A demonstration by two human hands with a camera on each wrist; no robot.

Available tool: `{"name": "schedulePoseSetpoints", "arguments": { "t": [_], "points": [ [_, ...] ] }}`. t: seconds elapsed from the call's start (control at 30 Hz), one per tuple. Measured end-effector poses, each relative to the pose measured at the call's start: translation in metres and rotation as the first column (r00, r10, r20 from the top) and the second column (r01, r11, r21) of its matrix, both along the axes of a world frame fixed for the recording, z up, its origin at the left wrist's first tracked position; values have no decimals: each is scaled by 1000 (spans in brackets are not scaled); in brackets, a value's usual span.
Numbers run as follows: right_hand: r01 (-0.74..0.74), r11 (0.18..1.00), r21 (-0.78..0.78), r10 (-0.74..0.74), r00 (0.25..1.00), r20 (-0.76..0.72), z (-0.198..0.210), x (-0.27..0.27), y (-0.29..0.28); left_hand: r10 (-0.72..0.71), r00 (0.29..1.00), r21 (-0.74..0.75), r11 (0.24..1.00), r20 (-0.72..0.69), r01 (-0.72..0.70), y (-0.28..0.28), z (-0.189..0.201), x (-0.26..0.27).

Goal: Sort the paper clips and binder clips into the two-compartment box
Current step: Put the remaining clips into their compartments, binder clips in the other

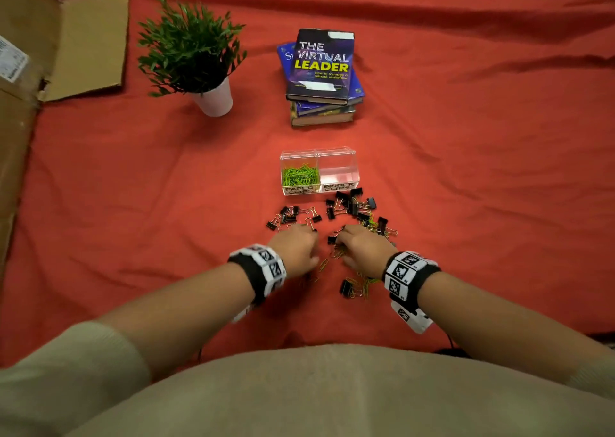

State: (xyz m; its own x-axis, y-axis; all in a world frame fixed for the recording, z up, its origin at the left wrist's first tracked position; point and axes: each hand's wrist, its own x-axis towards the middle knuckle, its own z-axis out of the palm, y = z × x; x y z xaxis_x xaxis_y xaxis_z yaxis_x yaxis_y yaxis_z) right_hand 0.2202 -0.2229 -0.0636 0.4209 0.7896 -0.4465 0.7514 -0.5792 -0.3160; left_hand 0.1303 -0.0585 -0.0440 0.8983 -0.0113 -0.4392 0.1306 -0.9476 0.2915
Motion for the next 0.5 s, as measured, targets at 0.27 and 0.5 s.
{"name": "schedulePoseSetpoints", "arguments": {
  "t": [0.27, 0.5],
  "points": [
    [-149, 988, 25, 142, 973, 183, -1, -9, 0, -64, 996, 82, 994, -56, 68, -21, -27, -35],
    [-26, 988, 156, 21, 999, 33, -4, -6, 3, 122, 992, -128, 984, -20, -123, -20, -25, -32]
  ]
}}
